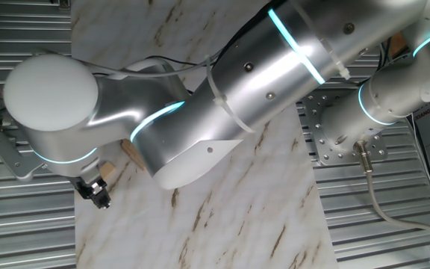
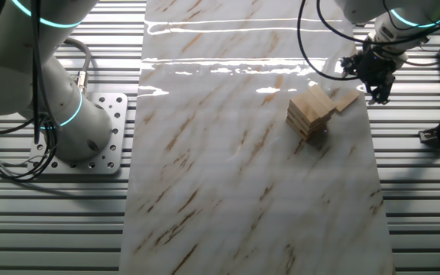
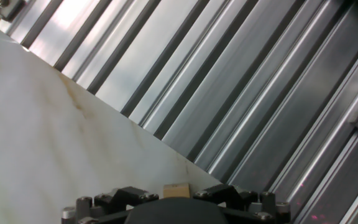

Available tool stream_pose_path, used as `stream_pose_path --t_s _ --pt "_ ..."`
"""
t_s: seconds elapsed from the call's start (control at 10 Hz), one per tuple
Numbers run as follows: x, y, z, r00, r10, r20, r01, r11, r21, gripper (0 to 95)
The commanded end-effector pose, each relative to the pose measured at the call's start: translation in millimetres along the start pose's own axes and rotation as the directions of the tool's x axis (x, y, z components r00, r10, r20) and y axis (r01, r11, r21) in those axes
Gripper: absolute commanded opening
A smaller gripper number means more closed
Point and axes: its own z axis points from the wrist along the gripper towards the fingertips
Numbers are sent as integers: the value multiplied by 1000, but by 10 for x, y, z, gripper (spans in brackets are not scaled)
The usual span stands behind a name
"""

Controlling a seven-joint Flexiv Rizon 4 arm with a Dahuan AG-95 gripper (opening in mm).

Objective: Play Jenga

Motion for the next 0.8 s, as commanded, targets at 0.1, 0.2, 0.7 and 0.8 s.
stream_pose_path --t_s 0.1,0.2,0.7,0.8 --pt "-3 -4 1 1000 -6 -3 6 1000 4 760" --pt "-4 -4 1 1000 -12 -2 12 1000 9 760" --pt "-4 -3 0 1000 -24 2 24 1000 10 760" --pt "-3 -3 1 1000 -24 1 24 1000 11 760"
